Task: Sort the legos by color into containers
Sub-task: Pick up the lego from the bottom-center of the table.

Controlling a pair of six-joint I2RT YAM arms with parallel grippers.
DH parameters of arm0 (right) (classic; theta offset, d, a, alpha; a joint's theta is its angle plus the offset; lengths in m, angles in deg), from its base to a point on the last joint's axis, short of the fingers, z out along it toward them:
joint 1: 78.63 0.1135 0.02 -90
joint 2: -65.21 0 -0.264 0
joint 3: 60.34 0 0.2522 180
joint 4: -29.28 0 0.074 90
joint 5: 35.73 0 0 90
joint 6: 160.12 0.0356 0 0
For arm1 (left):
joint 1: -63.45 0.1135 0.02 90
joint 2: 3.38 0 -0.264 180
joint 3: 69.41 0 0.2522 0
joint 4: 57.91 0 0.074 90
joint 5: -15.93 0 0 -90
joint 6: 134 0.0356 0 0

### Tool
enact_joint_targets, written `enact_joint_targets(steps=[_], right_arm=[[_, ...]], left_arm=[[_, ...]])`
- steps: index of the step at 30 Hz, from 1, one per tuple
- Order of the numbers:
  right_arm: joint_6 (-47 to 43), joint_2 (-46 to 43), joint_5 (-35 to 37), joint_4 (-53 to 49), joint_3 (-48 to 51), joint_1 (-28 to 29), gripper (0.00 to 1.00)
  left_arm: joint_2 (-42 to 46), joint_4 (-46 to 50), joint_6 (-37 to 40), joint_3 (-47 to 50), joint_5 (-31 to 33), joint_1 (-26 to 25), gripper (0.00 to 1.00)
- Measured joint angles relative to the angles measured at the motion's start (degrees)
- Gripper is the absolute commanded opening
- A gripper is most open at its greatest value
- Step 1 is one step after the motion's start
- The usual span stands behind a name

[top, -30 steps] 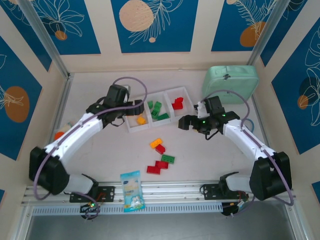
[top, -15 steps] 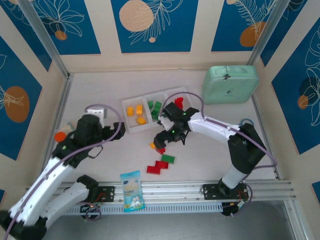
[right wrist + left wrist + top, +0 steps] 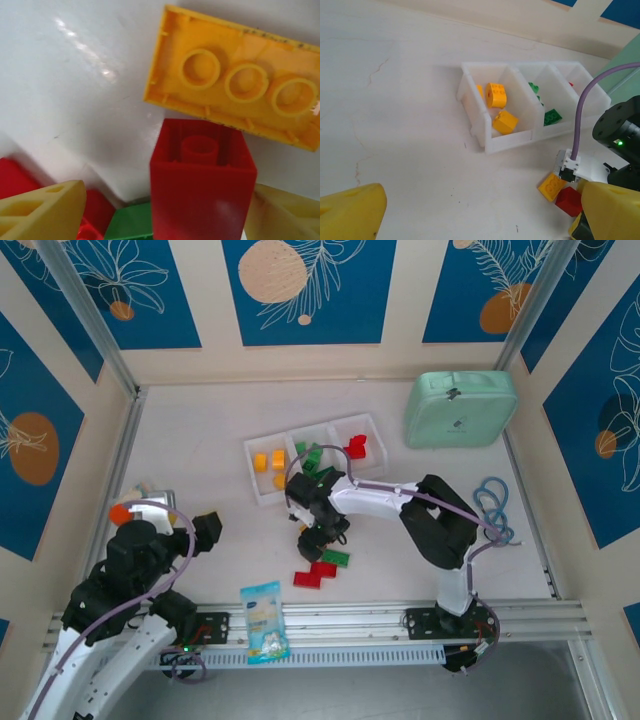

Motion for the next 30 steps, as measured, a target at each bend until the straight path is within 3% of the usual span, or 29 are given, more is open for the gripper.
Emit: enact_joint_targets(steps=[8, 17, 24, 30], right_arm=[[-0.7, 1.7, 3.4, -1.9, -1.6, 0.4, 0.6], [-1.5, 3.1, 6.8, -4.2, -3.9, 1.3, 0.28], [-1.4, 2.1, 6.1, -5.1, -8.1, 2.5, 0.23], [-0.8, -6.0, 4.1, -5.0, -9.1, 1.9, 0.21]], left_arm=[[-2.7, 0.2, 0.0, 0.0, 0.0, 0.0, 0.99], [-6.6, 3.7, 2.7, -2.7, -0.3, 0.0, 0.99], [-6.5, 3.7, 3.9, -2.7, -2.4, 0.0, 0.99], [-7.0, 2.5, 4.6, -2.2, -6.2, 0.0, 0.99]])
